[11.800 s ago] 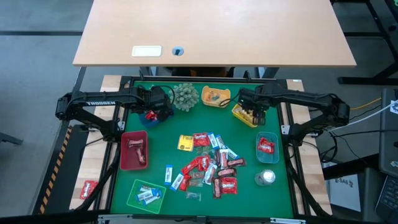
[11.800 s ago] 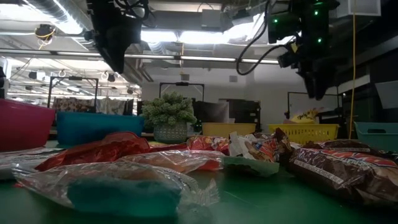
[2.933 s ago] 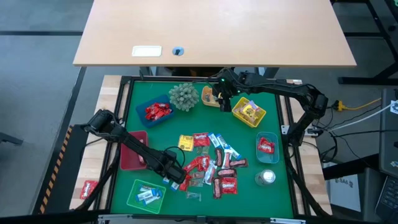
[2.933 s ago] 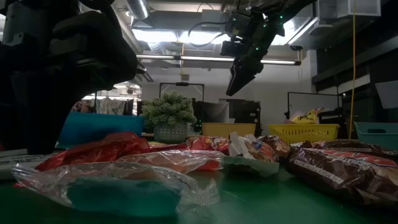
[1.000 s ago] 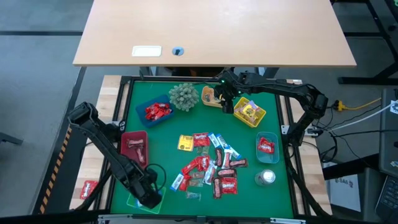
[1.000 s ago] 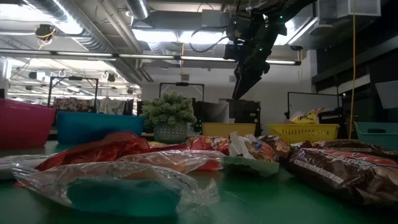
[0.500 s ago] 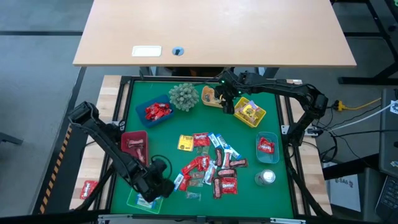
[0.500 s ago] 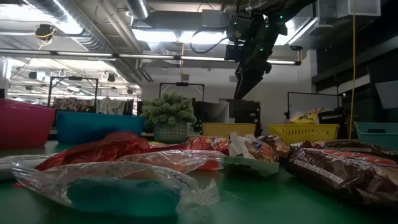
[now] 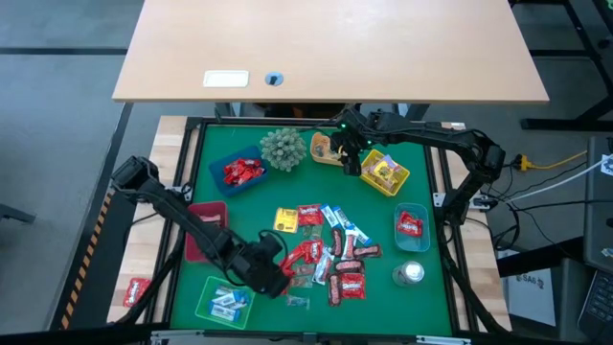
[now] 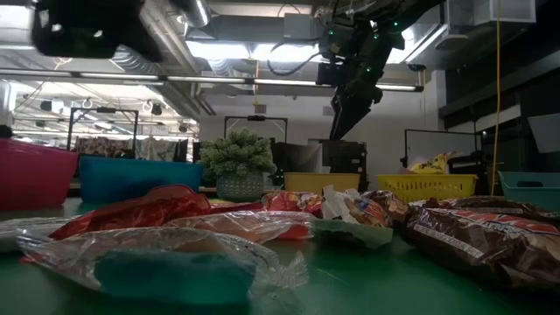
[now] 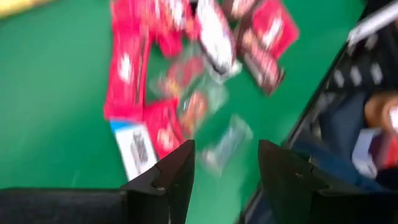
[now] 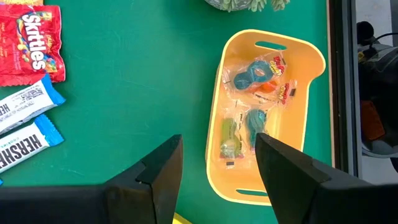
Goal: Sort candy
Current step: Put the red chocolate into the blue bin
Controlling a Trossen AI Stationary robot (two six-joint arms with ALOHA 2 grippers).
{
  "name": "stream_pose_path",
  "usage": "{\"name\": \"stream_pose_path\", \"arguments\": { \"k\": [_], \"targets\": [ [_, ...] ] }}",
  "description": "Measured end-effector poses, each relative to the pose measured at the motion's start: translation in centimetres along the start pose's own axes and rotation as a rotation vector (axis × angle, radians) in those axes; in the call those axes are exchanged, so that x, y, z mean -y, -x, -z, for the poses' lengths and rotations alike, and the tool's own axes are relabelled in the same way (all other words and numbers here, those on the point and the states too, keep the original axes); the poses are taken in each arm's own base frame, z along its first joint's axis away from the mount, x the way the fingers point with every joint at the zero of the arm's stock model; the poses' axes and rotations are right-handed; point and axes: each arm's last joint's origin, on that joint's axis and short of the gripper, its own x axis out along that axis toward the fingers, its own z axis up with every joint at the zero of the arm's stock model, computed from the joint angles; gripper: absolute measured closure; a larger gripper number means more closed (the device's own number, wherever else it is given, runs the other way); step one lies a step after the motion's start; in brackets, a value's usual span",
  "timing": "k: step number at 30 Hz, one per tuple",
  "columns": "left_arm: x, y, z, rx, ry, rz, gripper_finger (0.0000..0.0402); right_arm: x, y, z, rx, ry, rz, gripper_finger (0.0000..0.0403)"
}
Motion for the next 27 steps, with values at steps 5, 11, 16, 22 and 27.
{"name": "stream_pose_path", "arguments": {
  "k": [5,11,16,22,27],
  "targets": [
    [-0.3,-0.1,-0.1,-0.059,0.006,-0.018,0.0241,0.0,0.0,0.0,0.001,0.0,0.0,0.0203],
    [-0.2,-0.1,-0.4,-0.023,0.014,-0.008,0.0241,0.0,0.0,0.0,0.001,0.0,0.0,0.0203],
    [-0.2,-1.1,-0.3,0.015,0.008,-0.024,0.0241,0.0,0.0,0.0,0.002,0.0,0.0,0.0203],
    [-0.5,-3.8,0.4,0.005,-0.029,-0.039,0.0241,0.0,0.0,0.0,0.002,0.001,0.001,0.0203],
    [-1.0,-5.6,0.6,0.005,-0.045,-0.075,0.0241,0.0,0.0,0.0,0.0,0.001,0.0,0.0203]
  ]
}}
